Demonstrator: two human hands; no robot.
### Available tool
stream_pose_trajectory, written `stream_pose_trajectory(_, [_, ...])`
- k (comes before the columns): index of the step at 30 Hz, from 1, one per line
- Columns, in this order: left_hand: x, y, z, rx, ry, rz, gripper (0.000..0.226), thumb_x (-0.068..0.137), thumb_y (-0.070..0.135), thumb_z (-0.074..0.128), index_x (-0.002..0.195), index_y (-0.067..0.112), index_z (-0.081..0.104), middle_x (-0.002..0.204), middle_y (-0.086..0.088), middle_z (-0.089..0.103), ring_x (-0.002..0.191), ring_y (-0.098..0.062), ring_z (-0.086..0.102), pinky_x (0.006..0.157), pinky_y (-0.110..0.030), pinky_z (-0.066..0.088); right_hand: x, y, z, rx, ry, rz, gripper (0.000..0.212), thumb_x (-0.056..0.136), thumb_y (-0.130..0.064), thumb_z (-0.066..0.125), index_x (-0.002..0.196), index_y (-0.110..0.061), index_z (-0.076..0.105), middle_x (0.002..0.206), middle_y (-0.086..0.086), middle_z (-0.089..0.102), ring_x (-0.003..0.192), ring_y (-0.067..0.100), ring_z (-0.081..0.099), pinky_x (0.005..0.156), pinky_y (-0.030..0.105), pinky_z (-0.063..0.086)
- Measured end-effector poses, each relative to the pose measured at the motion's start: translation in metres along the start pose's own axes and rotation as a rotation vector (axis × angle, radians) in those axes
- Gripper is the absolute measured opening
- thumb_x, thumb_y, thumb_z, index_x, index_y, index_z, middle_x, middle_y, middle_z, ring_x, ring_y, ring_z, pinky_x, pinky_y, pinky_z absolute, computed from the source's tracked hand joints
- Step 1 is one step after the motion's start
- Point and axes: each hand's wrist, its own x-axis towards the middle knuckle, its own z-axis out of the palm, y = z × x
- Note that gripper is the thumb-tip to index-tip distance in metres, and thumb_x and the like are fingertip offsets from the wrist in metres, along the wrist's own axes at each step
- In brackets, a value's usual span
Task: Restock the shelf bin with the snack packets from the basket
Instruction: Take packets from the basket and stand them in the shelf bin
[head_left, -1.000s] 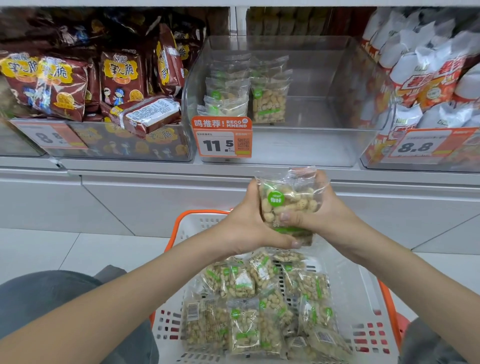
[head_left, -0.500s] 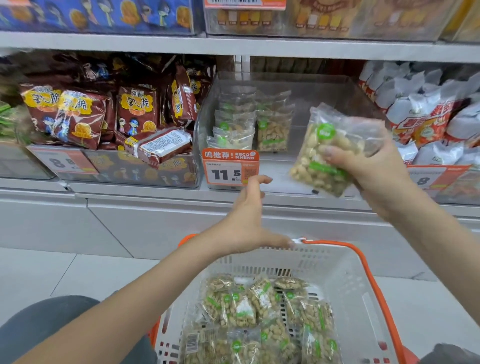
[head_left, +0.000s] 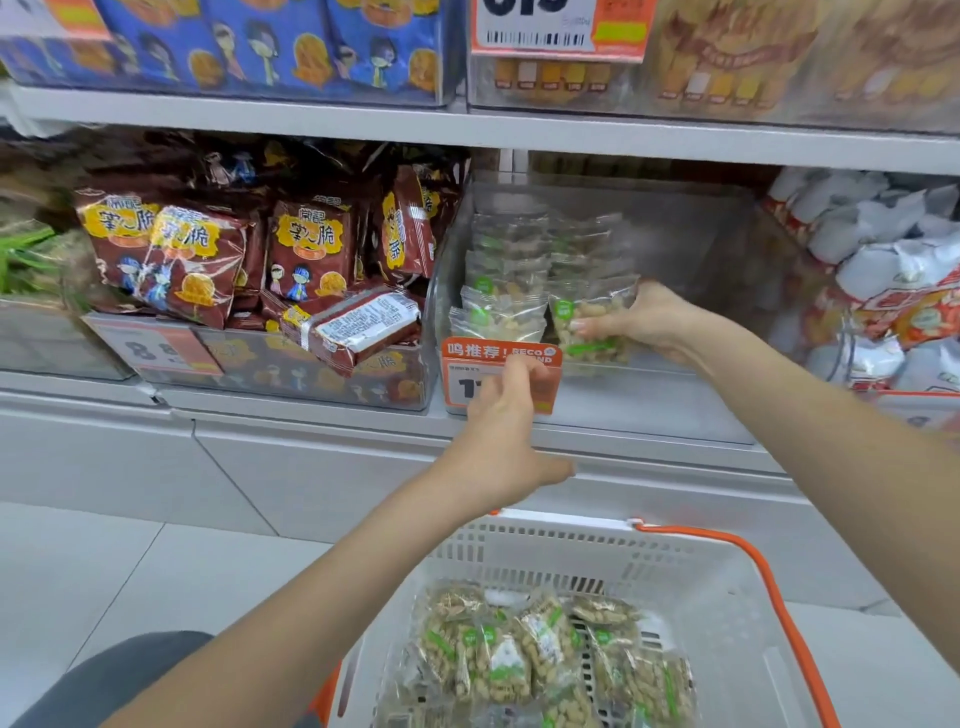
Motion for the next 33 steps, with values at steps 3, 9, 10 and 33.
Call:
stream_pose_trajectory(3, [-0.004, -0.001, 0.001, 0.014, -0.024, 0.024, 0.062, 0.073, 0.019, 0.077, 0.113, 0.025, 0.030, 0.121, -0.001, 0.036, 0.116, -0.021, 0.038, 0.094, -0.034, 0.042, -0.008, -0.004, 0.001, -0.107, 0.029, 0.084, 0.089, 0.048, -0.046, 0.090, 0.123, -0.015, 0.054, 0.118, -0.010, 0.060, 0.103, 0.009, 0.064, 0.084, 0.023, 0.051])
stream_pose_trajectory(9, [-0.009, -0.001, 0.014, 0.084, -0.095, 0.065, 0.063, 0.078, 0.017, 0.071, 0.123, 0.023, 0.028, 0.130, -0.003, 0.032, 0.122, -0.020, 0.030, 0.091, -0.027, 0.033, -0.008, 0.000, 0.005, -0.071, 0.063, 0.024, 0.060, 0.056, -0.036, 0.091, 0.106, -0.023, 0.061, 0.103, -0.010, 0.071, 0.090, 0.007, 0.068, 0.068, 0.022, 0.056])
stream_pose_trajectory(10, [-0.008, -0.001, 0.014, 0.092, -0.083, 0.059, 0.063, 0.078, 0.016, 0.071, 0.124, 0.023, 0.028, 0.130, -0.004, 0.032, 0.121, -0.021, 0.030, 0.091, -0.028, 0.032, -0.006, 0.002, 0.005, -0.056, 0.078, 0.034, 0.058, 0.058, -0.034, 0.090, 0.107, -0.023, 0.061, 0.105, -0.007, 0.071, 0.092, 0.011, 0.068, 0.070, 0.029, 0.059])
stream_pose_trajectory(33, [-0.002, -0.002, 0.005, 0.191, -0.042, 0.037, 0.060, 0.076, 0.018, 0.073, 0.120, 0.020, 0.033, 0.115, -0.002, 0.033, 0.108, -0.022, 0.033, 0.087, -0.032, 0.037, -0.009, 0.000, 0.004, -0.321, 0.127, 0.133, 0.112, 0.071, -0.017, 0.083, 0.150, -0.009, 0.004, 0.149, 0.015, 0.031, 0.124, 0.026, 0.042, 0.094, 0.023, 0.040])
